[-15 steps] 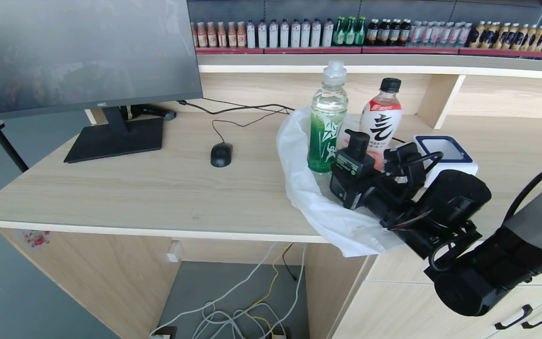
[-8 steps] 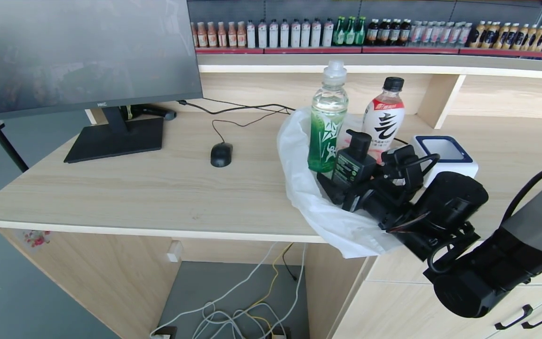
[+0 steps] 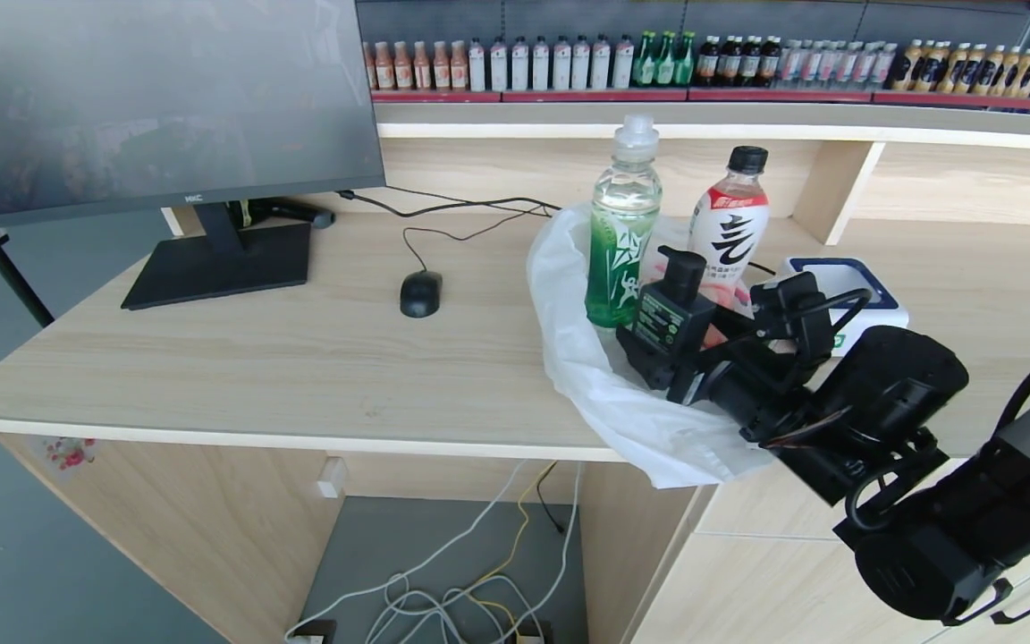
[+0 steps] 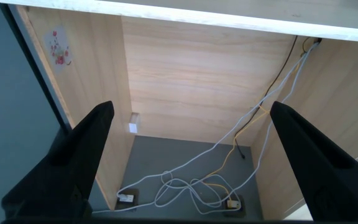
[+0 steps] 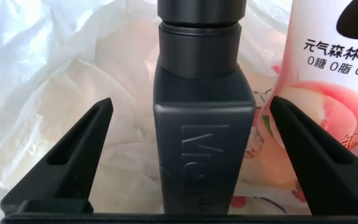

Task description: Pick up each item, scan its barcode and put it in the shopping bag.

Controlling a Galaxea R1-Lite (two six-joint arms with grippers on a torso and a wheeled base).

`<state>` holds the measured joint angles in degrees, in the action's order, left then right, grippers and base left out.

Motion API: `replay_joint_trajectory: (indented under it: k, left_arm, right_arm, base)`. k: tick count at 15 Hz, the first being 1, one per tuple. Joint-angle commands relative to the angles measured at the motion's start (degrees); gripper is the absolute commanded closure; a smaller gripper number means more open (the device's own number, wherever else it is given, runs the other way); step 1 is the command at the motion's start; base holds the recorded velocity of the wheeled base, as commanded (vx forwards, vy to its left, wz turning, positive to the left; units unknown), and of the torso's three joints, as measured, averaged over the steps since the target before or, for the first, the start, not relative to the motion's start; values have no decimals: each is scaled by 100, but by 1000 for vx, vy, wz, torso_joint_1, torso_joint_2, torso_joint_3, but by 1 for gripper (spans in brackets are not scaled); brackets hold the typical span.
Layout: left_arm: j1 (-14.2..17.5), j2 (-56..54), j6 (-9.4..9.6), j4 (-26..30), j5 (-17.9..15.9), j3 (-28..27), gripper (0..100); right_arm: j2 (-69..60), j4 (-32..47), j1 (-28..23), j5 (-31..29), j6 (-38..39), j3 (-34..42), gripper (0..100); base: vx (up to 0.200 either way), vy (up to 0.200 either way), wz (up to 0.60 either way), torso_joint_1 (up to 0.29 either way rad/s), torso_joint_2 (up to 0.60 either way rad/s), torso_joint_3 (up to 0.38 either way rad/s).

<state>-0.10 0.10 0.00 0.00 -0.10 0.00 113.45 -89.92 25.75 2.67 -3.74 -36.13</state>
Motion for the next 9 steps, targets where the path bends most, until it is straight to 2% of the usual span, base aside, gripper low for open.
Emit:
replay_joint_trajectory:
  k: [1, 6, 9]
  left_arm:
    - [1, -1, 0, 0, 1, 0, 0]
    - [1, -1, 0, 0, 1, 0, 0]
    - [1, -1, 0, 0, 1, 0, 0]
  right_arm:
    - [-218, -8, 9, 5, -4, 142, 0]
    - [-921, -8, 9, 5, -30, 704, 0]
    - [-1817, -8, -123, 5, -39, 1530, 0]
  base:
    - [0, 0, 0, 0, 0, 0]
    - [0, 0, 0, 0, 0, 0]
    - [0, 0, 0, 0, 0, 0]
